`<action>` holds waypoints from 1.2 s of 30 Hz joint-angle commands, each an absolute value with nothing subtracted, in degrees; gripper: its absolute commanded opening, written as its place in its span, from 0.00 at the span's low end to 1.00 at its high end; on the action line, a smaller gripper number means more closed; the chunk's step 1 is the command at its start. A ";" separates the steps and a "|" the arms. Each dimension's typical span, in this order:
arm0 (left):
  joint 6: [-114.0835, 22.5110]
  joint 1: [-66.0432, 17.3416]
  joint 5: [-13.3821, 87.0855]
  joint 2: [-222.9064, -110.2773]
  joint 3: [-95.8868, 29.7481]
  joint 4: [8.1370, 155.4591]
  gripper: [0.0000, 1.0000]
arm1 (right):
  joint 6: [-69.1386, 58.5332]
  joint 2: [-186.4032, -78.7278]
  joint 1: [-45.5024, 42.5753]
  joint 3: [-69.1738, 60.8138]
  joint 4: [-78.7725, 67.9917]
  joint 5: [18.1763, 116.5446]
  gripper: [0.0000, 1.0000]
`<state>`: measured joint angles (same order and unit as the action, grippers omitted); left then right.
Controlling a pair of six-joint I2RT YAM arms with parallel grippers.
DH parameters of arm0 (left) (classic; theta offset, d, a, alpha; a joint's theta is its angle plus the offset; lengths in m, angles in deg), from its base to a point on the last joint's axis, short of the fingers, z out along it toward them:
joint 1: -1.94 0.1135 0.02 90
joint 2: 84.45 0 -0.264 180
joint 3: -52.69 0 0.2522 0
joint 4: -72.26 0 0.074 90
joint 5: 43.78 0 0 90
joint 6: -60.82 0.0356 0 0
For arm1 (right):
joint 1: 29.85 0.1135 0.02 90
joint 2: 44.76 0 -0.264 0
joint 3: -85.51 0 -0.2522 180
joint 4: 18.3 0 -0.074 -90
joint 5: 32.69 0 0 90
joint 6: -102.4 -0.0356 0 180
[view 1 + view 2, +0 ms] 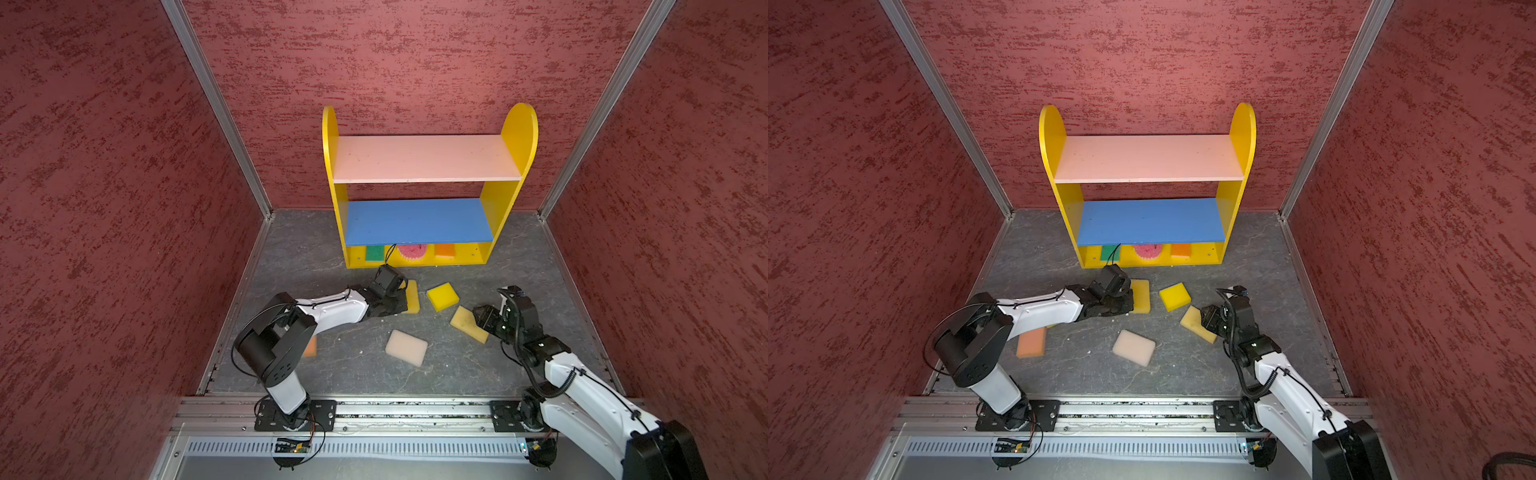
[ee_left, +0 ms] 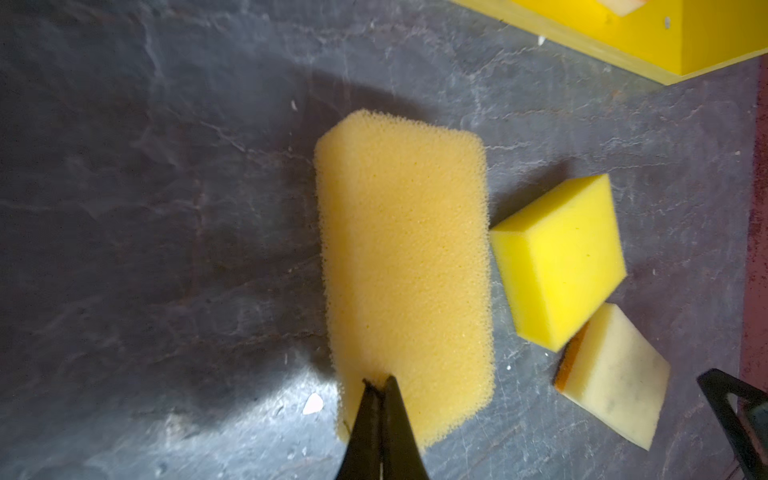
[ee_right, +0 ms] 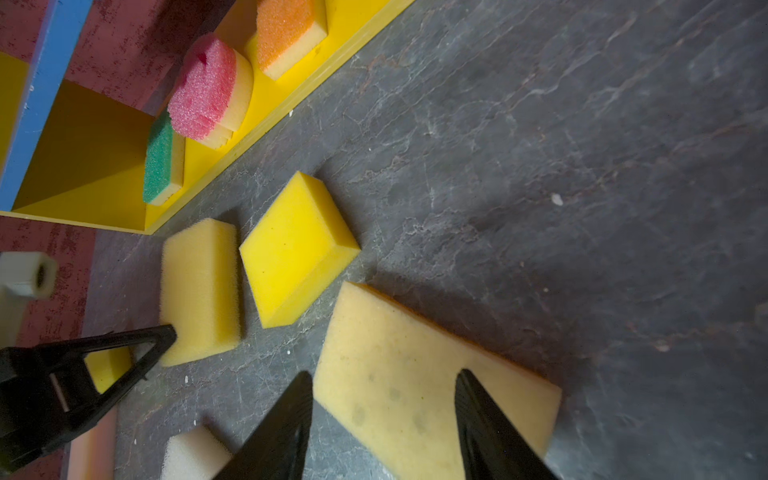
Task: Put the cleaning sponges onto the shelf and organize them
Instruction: 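Lift the long yellow sponge with the left gripper and carry it over the blue board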
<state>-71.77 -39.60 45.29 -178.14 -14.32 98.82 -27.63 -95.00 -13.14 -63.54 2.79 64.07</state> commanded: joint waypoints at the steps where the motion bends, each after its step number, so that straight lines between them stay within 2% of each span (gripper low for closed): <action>1: -68.13 -39.84 49.05 -171.73 -16.74 102.55 0.00 | -28.19 -95.54 -13.32 -64.29 1.08 65.64 0.56; 8: -63.45 -38.08 52.71 -161.00 -18.16 107.90 0.00 | -28.01 -96.60 -13.30 -64.65 0.13 66.07 0.56; 14: -60.13 -34.33 50.07 -156.15 -19.71 112.63 0.00 | -27.98 -98.30 -13.32 -65.12 -4.91 69.34 0.57; 18: -61.03 -35.26 47.51 -156.04 -17.50 113.33 0.00 | -26.22 -100.32 -13.24 -63.34 -4.56 70.49 0.51; 21: -63.25 -37.04 47.46 -156.44 -14.23 113.19 0.00 | -23.14 -100.77 -12.66 -61.09 -2.74 71.60 0.37; 22: -63.89 -37.40 47.54 -156.15 -13.29 113.15 0.00 | -22.27 -100.52 -12.04 -60.11 -1.26 70.83 0.35; 26: -63.29 -37.16 49.27 -154.18 -11.74 113.58 0.00 | -18.87 -97.48 -8.51 -57.10 4.05 65.15 0.35; 30: -60.16 -35.44 51.13 -154.08 -16.31 114.81 0.00 | -19.30 -94.11 -7.87 -57.04 2.87 64.22 0.37; 36: -55.22 -30.60 55.19 -158.71 -24.20 112.77 0.00 | -22.59 -95.86 -7.87 -57.95 0.57 63.85 0.38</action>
<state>-58.83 -33.02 52.38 -156.37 -20.95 115.10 -21.34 -95.05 -8.18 -58.27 1.42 64.99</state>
